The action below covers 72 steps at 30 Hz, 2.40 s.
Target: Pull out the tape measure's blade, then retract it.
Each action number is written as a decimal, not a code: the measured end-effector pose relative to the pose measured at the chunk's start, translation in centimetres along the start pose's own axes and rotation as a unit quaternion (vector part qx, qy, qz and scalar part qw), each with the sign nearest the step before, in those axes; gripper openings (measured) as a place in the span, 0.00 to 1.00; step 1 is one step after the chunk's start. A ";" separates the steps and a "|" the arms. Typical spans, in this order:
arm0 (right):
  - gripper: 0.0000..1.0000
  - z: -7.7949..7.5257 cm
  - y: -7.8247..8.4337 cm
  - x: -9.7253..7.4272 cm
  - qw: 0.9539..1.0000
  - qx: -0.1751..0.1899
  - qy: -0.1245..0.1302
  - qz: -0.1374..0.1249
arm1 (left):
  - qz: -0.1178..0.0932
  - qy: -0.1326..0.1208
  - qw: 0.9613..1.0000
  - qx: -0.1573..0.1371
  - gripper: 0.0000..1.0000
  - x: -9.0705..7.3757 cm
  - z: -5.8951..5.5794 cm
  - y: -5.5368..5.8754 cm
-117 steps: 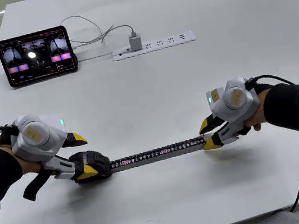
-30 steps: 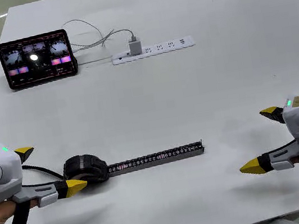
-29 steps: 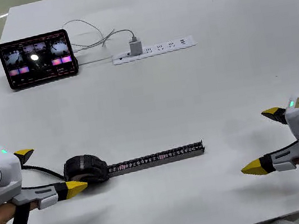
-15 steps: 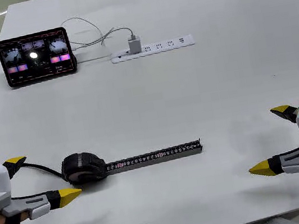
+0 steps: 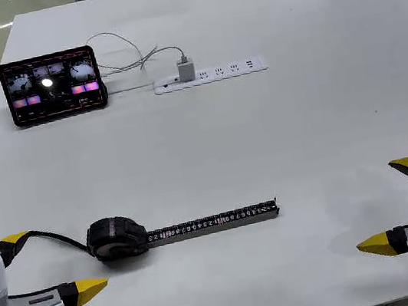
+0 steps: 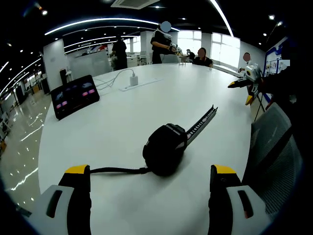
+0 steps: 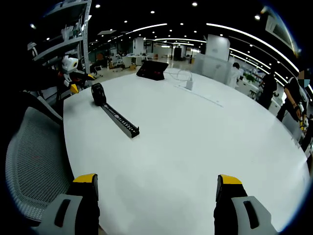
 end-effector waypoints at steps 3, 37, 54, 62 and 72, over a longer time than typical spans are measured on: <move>0.99 0.2 0.1 -0.1 1.000 0.000 -0.004 0.000 | 0.000 0.002 1.000 0.000 0.99 -0.4 -0.2 0.2; 0.99 1.0 -0.1 -0.5 1.000 0.007 -0.009 0.001 | -0.017 -0.003 1.000 -0.004 0.99 -1.3 -0.3 0.4; 0.99 0.3 -1.5 0.4 1.000 -0.013 -0.013 0.009 | -0.027 -0.007 0.999 -0.015 0.99 -0.2 -0.3 -1.3; 0.99 0.4 -2.7 1.6 0.999 -0.024 -0.040 0.019 | -0.035 -0.022 0.999 -0.020 0.99 1.0 -0.5 -2.2; 0.99 0.4 -3.9 2.8 0.996 -0.044 -0.067 0.025 | -0.049 -0.037 0.998 -0.031 0.99 2.4 -1.4 -2.6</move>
Point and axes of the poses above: the centre of the closed fingertips' face, and the gripper's own axes: x roughly forward along the fingers, z roughly to its left, y roughly out of its underside, the point moved 4 cm from there along -x, roughly backward along the fingers, and after that the axes turned 15 degrees about -z, right-handed, at the moved point
